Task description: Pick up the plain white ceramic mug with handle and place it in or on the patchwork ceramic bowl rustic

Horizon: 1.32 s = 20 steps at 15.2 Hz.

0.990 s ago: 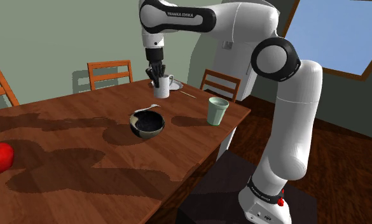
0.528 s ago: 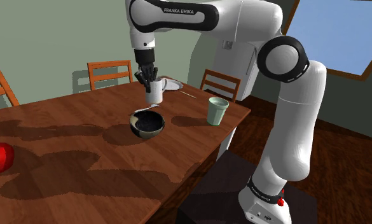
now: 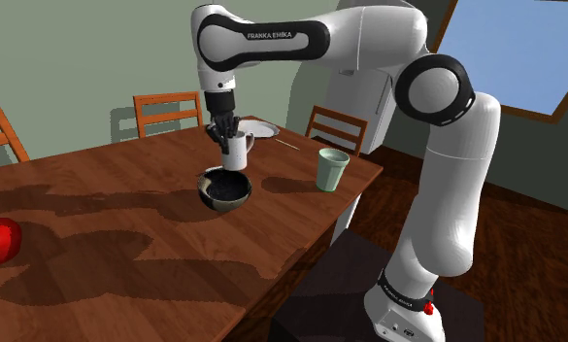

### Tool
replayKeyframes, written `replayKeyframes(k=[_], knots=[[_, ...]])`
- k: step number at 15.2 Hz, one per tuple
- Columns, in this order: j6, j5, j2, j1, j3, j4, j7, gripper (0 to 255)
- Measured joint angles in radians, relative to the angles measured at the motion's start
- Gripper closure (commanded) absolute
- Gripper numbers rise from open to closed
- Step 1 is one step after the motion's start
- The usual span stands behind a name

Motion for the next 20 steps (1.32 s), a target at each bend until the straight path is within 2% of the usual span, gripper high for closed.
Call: replayKeyframes(k=[8, 15, 16, 20], knots=[[0.107, 0.000, 0.003, 0.001, 0.001, -0.104, 0.005, 255], [0.120, -0.001, 0.003, 0.000, 0.000, -0.116, 0.004, 255], [0.120, -0.001, 0.003, 0.000, 0.000, -0.116, 0.004, 0], [0.120, -0.001, 0.003, 0.000, 0.000, -0.116, 0.004, 0]])
